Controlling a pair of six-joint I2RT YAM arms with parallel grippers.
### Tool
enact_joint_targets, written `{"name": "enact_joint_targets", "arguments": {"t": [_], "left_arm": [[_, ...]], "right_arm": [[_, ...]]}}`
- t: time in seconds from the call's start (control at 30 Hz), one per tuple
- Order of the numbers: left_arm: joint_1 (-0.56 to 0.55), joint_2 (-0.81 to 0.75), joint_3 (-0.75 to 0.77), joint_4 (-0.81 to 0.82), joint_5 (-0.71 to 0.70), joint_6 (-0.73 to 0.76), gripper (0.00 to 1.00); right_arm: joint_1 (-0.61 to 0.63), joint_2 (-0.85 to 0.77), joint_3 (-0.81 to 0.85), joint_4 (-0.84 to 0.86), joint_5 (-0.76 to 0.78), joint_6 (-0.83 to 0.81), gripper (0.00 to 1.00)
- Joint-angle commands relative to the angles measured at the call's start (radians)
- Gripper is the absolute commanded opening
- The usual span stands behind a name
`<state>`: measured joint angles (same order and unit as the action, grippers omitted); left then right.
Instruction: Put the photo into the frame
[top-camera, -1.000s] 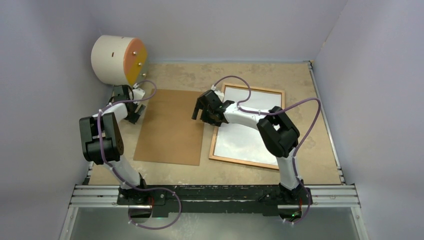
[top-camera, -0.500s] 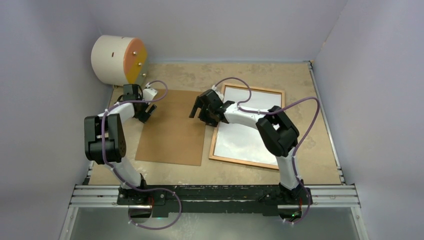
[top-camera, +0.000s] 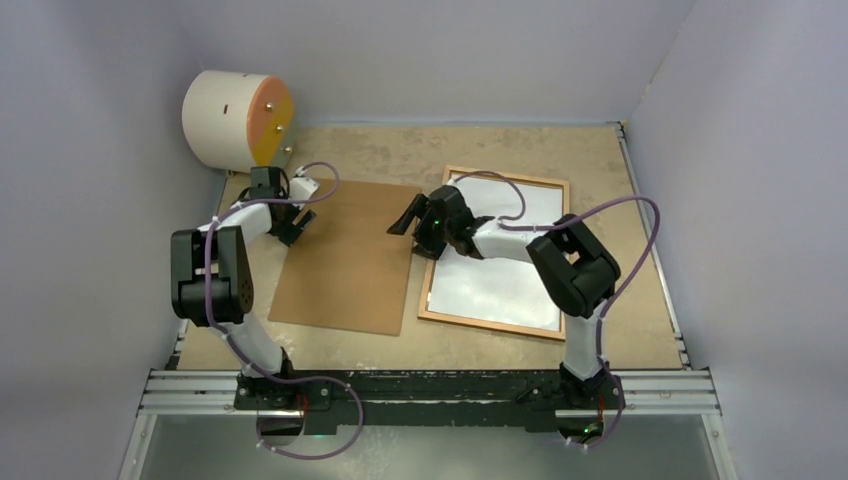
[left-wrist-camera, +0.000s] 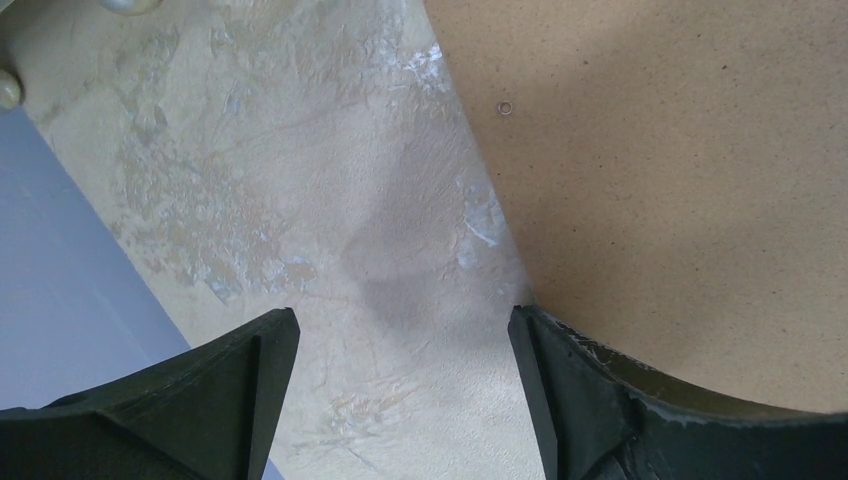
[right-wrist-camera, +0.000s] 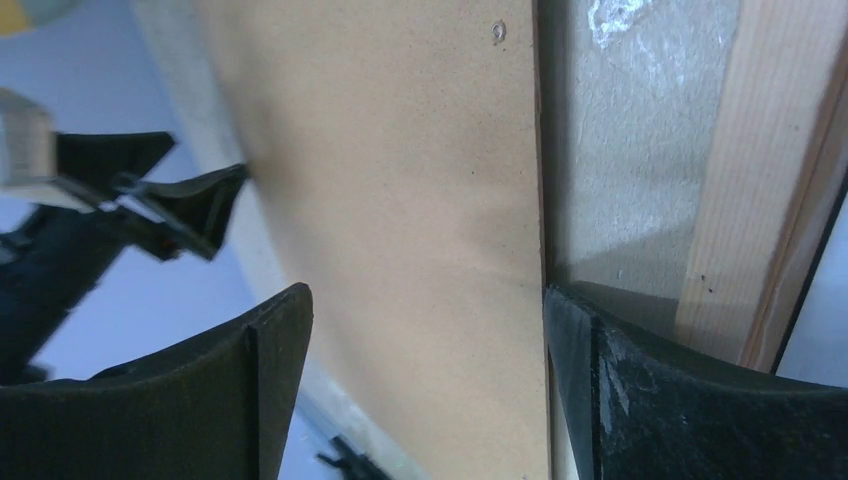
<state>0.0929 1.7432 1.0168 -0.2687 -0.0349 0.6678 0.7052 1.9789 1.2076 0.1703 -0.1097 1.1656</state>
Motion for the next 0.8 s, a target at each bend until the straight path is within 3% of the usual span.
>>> {"name": "enact_joint_targets", "arguments": {"t": [0.0, 0.23, 0.33, 0.47, 0.67, 0.77], "left_arm": [[-0.050, 0.068, -0.019, -0.234, 0.216, -0.015, 0.84], [-0.050, 0.075, -0.013, -0.256, 0.242, 0.003, 0.84], [-0.050, 0.070, -0.009, -0.261, 0.243, 0.006, 0.84], [-0.050, 0.064, -0.002, -0.248, 0.236, -0.012, 0.84], [-0.050, 0.049, 0.009, -0.227, 0.223, -0.040, 0.84], [-0.048, 0.035, 0.030, -0.229, 0.220, -0.046, 0.85]], "right_arm": [[-0.001, -0.096, -0.088, 0.603, -0.254, 0.239, 0.84], [0.000, -0.091, -0.100, 0.867, -0.339, 0.324, 0.81], [0.003, -0.098, -0.121, 0.893, -0.359, 0.336, 0.81], [0.004, -0.120, -0.136, 0.793, -0.368, 0.307, 0.78], [0.004, -0.230, -0.133, 0.475, -0.299, 0.120, 0.72], [0.004, -0.289, -0.115, 0.306, -0.220, 0.032, 0.62]]}}
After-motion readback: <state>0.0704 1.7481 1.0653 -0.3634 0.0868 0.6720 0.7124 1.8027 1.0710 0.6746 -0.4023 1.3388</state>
